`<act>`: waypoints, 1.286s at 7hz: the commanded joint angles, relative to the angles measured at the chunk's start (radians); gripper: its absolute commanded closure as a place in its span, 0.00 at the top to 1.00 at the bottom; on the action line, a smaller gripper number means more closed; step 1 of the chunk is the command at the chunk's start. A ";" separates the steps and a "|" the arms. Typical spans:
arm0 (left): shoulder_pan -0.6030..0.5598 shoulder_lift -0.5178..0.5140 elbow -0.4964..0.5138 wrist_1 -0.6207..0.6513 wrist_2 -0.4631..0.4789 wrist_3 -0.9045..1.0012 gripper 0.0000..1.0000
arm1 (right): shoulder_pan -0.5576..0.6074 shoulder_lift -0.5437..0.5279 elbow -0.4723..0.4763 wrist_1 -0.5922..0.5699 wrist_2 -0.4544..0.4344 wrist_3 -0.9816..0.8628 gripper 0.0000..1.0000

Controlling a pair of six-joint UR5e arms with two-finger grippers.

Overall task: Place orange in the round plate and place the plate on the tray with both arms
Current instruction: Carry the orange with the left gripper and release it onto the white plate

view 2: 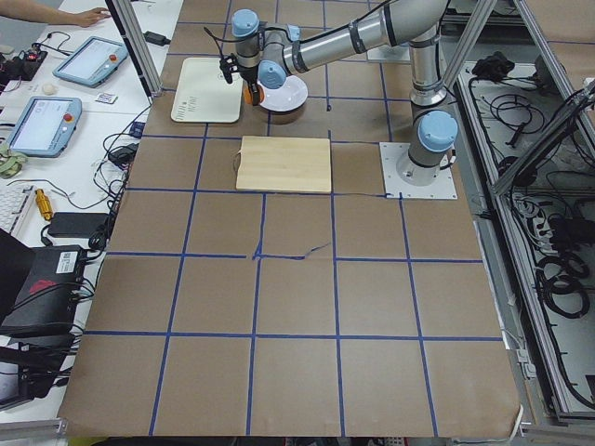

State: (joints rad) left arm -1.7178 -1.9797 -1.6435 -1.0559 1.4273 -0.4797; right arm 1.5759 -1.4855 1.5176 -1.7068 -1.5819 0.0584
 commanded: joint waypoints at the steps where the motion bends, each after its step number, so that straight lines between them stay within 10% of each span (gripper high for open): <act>1: -0.113 -0.034 -0.012 0.002 -0.011 -0.045 0.07 | -0.001 0.001 0.003 0.001 0.000 0.000 1.00; 3: -0.135 -0.053 -0.032 0.004 -0.071 -0.048 0.13 | -0.001 0.001 0.016 -0.001 0.002 -0.002 1.00; 4: -0.138 -0.053 -0.030 0.011 -0.071 -0.046 0.34 | -0.001 0.001 0.029 -0.002 0.002 0.000 1.00; 5: -0.137 -0.053 -0.030 0.037 -0.093 -0.037 0.99 | -0.001 0.001 0.050 -0.002 0.003 0.004 1.00; 9: -0.083 0.019 -0.019 0.022 -0.073 0.097 1.00 | 0.007 -0.003 0.159 -0.125 0.017 0.010 1.00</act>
State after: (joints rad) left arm -1.8341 -1.9874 -1.6640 -1.0265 1.3311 -0.4503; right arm 1.5791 -1.4902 1.6554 -1.8148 -1.5661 0.0617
